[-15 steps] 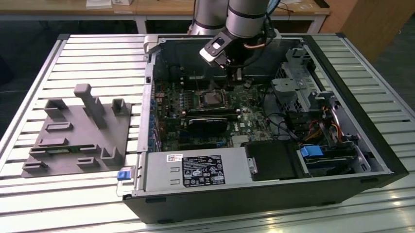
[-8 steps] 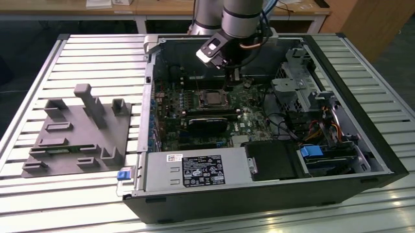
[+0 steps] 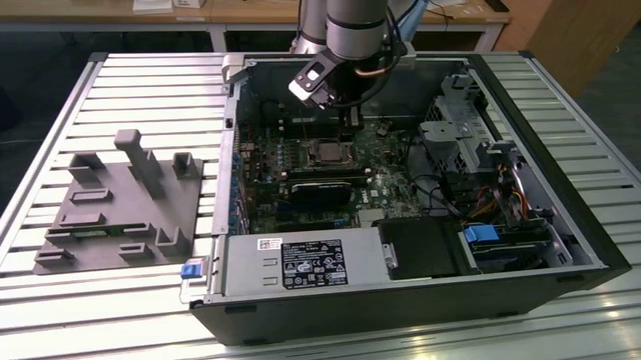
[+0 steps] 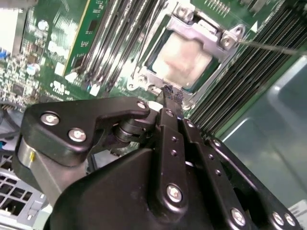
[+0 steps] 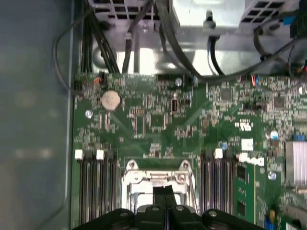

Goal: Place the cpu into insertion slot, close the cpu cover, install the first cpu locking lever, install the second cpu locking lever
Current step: 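Close the cpu cover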

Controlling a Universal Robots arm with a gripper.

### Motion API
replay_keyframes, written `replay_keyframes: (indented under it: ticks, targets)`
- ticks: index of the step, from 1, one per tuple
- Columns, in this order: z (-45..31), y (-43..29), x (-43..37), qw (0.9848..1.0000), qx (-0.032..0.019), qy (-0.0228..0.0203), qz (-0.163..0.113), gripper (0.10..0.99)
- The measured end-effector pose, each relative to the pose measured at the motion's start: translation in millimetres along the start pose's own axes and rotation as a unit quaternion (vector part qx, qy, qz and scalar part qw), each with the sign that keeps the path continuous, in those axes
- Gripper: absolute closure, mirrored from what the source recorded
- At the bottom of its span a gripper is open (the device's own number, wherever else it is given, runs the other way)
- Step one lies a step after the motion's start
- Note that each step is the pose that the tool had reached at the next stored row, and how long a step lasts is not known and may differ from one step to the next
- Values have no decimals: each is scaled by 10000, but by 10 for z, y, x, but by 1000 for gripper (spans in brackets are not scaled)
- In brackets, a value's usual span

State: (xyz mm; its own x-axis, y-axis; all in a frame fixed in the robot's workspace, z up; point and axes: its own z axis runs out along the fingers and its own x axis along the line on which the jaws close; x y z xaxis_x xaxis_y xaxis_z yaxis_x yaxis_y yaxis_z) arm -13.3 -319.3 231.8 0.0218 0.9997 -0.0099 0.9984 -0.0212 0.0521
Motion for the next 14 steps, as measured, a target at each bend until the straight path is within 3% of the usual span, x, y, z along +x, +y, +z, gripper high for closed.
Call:
replay_keyframes:
  ticks: [6, 14]
  targets:
    - [12, -130, -2, 10000, -6, 0, 0, 984]
    - [51, -194, -3, 10000, -6, 0, 0, 984]
